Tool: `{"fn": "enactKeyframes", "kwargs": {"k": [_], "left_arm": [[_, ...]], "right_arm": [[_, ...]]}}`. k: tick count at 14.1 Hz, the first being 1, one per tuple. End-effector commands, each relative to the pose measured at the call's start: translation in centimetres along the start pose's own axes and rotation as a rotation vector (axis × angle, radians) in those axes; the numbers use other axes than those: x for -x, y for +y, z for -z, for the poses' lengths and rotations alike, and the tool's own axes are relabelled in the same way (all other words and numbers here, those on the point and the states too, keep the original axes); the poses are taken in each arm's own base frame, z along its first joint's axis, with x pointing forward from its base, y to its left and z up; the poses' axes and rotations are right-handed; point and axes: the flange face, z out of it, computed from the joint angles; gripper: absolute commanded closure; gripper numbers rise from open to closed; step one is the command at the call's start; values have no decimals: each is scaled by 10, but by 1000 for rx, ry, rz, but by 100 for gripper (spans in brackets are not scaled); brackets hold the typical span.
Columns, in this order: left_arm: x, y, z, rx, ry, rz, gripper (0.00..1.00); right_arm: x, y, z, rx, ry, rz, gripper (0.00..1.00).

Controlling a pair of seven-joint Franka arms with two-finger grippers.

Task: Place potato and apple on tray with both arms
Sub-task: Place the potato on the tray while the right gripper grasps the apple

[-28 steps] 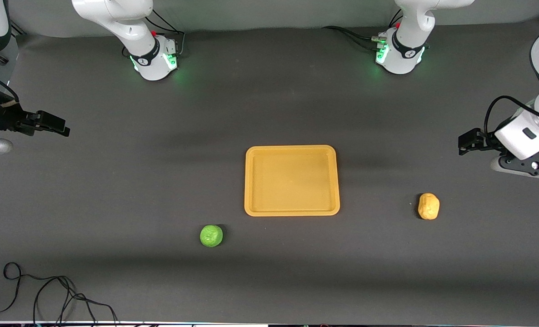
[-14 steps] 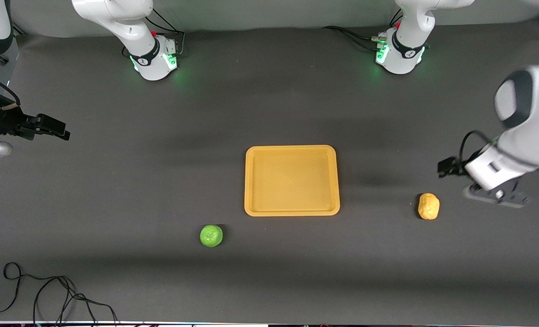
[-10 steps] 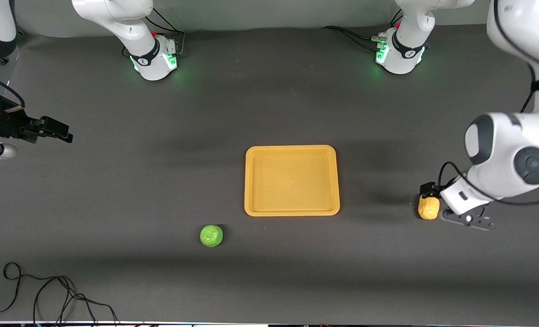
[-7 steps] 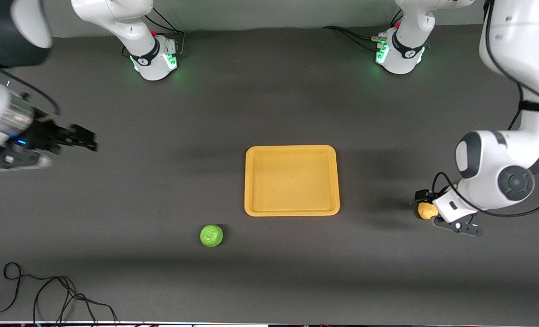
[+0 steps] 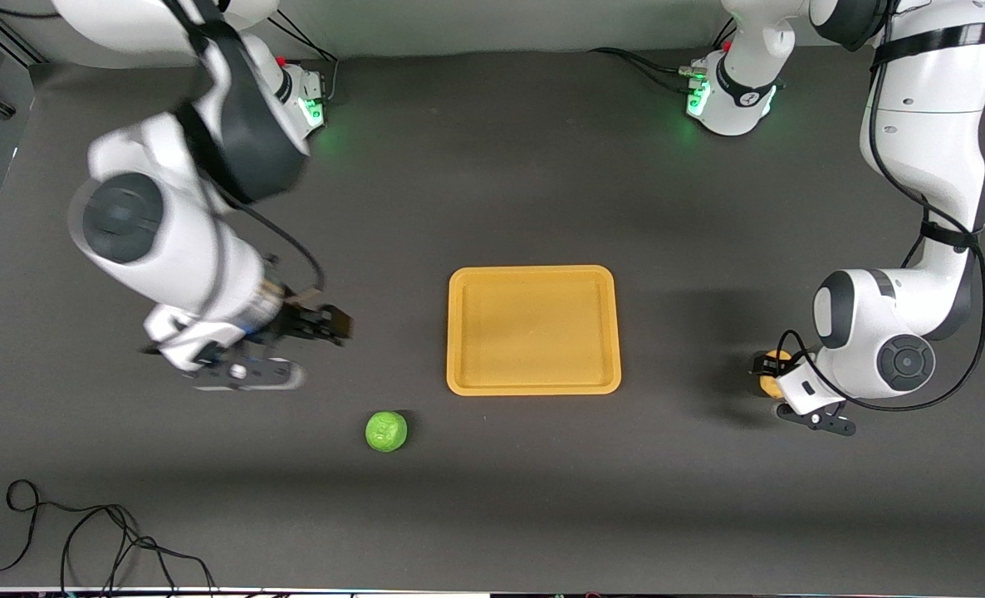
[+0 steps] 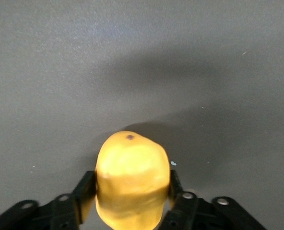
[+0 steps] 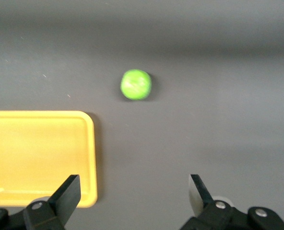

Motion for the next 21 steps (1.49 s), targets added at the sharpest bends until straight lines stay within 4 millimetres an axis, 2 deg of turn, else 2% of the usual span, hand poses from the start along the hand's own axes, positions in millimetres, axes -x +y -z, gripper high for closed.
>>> {"fn": "enactKeyframes", "kwargs": {"k": [1,2,3,5,6,8,9,11,12,13,15,19,20,21], "left_arm": [[-5,17,35,17,24,24,71],[-10,33,43,31,30,57,77],[-16,52,52,44,37,97,77],[-29,106,65,77,55,194,77],[-35,140,75,99,66,237,77],[-40,204,93,157,76,332,75],[-35,241,91,185,50,372,75],[-14,316,58,163,-33,428,75],[-8,343,47,154,-40,412,72],[-7,352,45,151,-41,403,71],[-5,351,35,129,-51,391,65],[-5,341,11,76,-65,377,62],[-4,341,6,68,-66,372,56],[-4,342,1,65,-73,372,33]], "right_arm": [[-20,-9,-26,-7,22,-34,0],[-26,-11,-43,-9,25,-38,0],[-32,-12,-68,-7,31,-40,0],[-35,-9,-124,-21,65,-48,0],[-35,-5,-149,-28,82,-54,0],[-42,-4,-190,-34,105,-62,0],[-44,-4,-210,-36,111,-64,0],[-49,0,-239,-38,129,-69,0],[-52,6,-252,-33,138,-74,0],[-53,7,-264,-33,148,-75,0],[-54,7,-285,-40,167,-74,0],[-52,8,-318,-36,161,-73,0],[-50,8,-325,-33,152,-74,0],[-50,7,-325,-34,152,-74,9]]}}
